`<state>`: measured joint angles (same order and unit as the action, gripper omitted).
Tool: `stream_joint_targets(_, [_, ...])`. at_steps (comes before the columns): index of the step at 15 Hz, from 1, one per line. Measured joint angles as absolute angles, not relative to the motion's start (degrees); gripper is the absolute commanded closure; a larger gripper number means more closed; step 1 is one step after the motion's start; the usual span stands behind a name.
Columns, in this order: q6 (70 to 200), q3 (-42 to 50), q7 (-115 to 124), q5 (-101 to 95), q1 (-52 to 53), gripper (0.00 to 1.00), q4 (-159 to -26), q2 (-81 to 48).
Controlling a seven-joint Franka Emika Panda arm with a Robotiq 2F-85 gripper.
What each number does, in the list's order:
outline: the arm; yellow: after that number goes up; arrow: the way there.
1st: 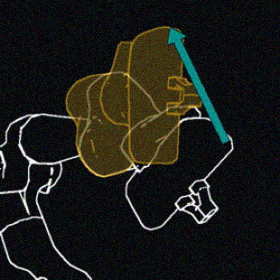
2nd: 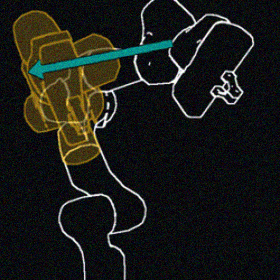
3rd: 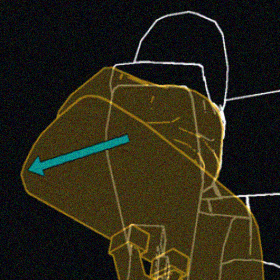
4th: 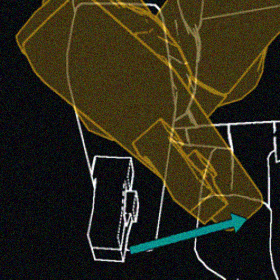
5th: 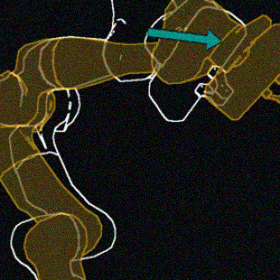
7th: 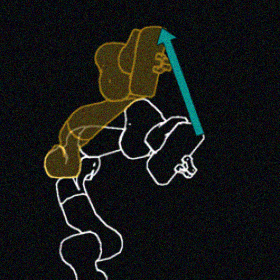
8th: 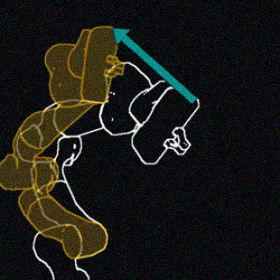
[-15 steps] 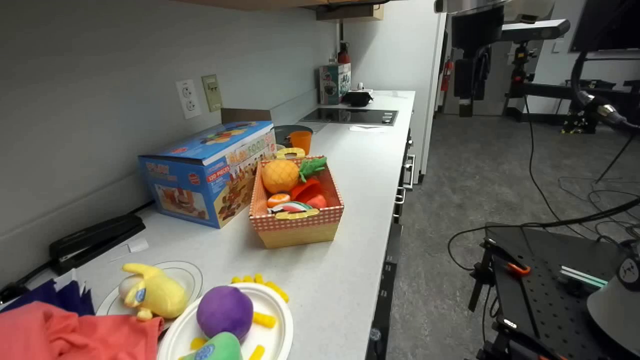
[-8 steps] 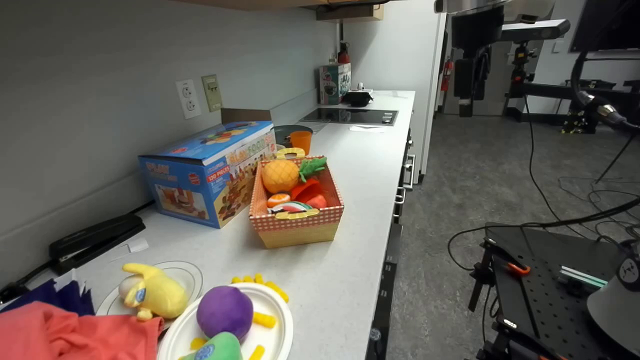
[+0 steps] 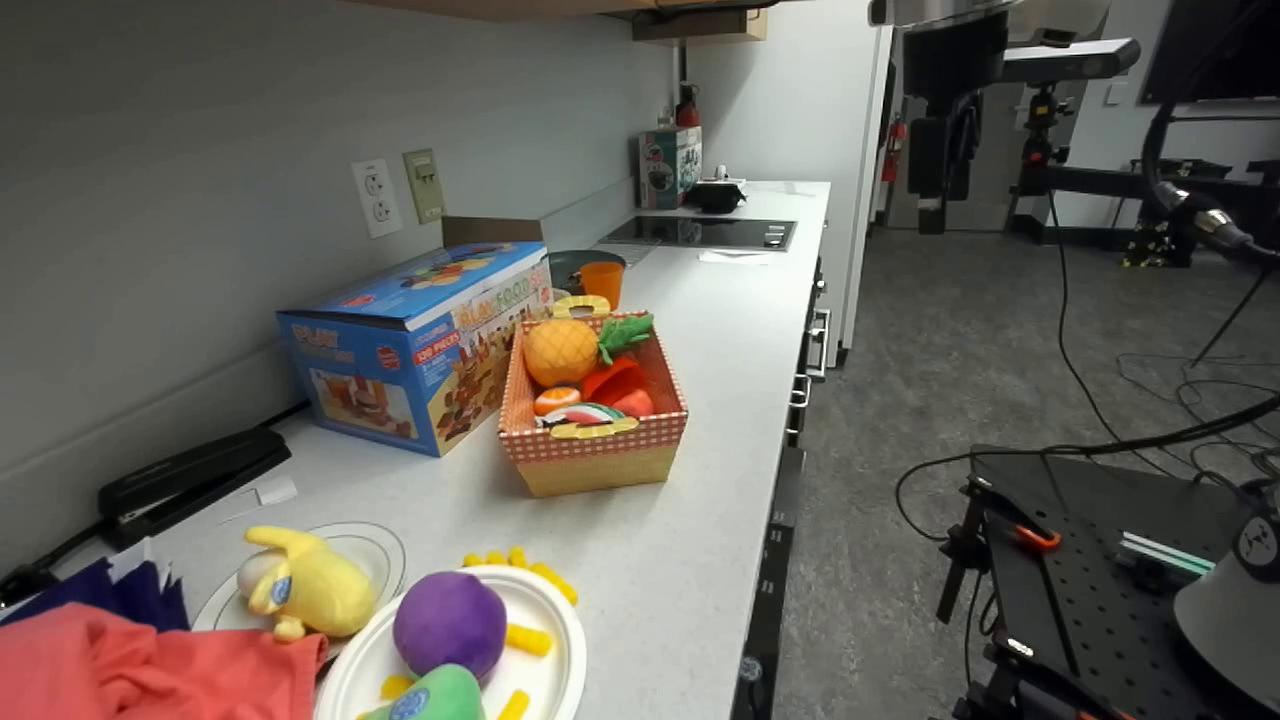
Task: Close the top right cabinet door
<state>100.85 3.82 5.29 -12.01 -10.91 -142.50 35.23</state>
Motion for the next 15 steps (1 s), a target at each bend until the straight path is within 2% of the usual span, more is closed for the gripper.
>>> stream_joint_targets(10, [100.85, 4.09, 5.29, -12.01, -10.91, 0.00, -142.35, 35.24])
stream_joint_targets(15, [100.84, 7.41, 5.30, -9.64, -11.03, 0.00, -141.57, 37.06])
